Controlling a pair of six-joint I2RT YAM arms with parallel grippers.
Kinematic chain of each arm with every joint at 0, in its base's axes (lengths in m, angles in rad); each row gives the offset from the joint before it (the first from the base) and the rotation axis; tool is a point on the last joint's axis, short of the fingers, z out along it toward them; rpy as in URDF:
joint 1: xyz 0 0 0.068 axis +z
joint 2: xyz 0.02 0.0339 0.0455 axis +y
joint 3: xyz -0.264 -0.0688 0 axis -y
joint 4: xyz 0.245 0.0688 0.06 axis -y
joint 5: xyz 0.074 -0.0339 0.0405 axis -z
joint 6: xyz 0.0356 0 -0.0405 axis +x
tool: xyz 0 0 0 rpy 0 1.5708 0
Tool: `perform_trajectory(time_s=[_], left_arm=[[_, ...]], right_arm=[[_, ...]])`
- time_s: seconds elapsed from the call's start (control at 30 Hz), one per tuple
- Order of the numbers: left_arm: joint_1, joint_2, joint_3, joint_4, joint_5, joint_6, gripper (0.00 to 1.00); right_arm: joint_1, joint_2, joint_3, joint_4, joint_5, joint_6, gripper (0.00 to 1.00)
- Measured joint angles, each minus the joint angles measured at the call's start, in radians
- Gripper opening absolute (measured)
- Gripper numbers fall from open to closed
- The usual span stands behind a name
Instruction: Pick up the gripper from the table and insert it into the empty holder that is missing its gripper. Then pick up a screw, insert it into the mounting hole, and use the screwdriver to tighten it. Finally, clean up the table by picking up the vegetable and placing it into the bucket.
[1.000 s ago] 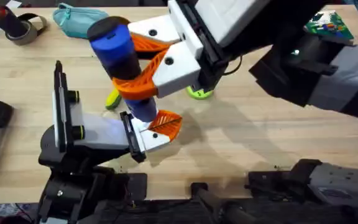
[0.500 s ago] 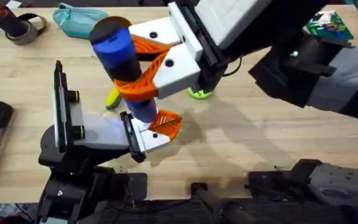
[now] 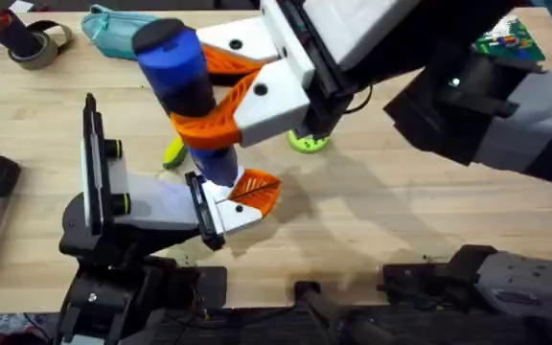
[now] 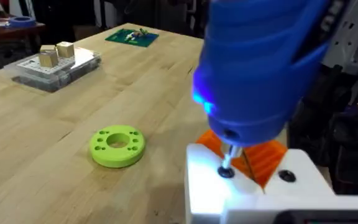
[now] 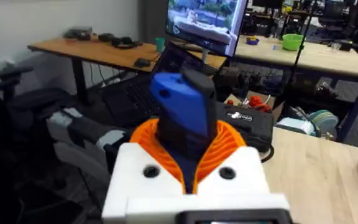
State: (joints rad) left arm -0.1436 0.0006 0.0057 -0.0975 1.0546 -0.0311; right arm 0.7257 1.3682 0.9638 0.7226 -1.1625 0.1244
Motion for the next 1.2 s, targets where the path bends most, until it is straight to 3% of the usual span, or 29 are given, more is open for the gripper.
perform_trajectory(time_s=[0.4, 0.63, 1.0, 1.2], left_arm=[[0.000, 0.000, 0.000, 0.000, 0.000, 0.000, 0.018], [0.000, 0.000, 0.000, 0.000, 0.000, 0.000, 0.018], [0.000, 0.000, 0.000, 0.000, 0.000, 0.000, 0.018], [0.000, 0.000, 0.000, 0.000, 0.000, 0.000, 0.018]], right_arm=[[-0.120, 0.005, 0.245, -0.238, -0.017, 0.022, 0.046], [-0.210, 0.006, 0.267, -0.517, 0.052, -0.141, 0.047], [-0.325, 0.008, 0.500, -1.214, 0.590, -0.565, 0.046], [-0.338, 0.009, 0.556, -1.428, 0.906, -0.789, 0.047]])
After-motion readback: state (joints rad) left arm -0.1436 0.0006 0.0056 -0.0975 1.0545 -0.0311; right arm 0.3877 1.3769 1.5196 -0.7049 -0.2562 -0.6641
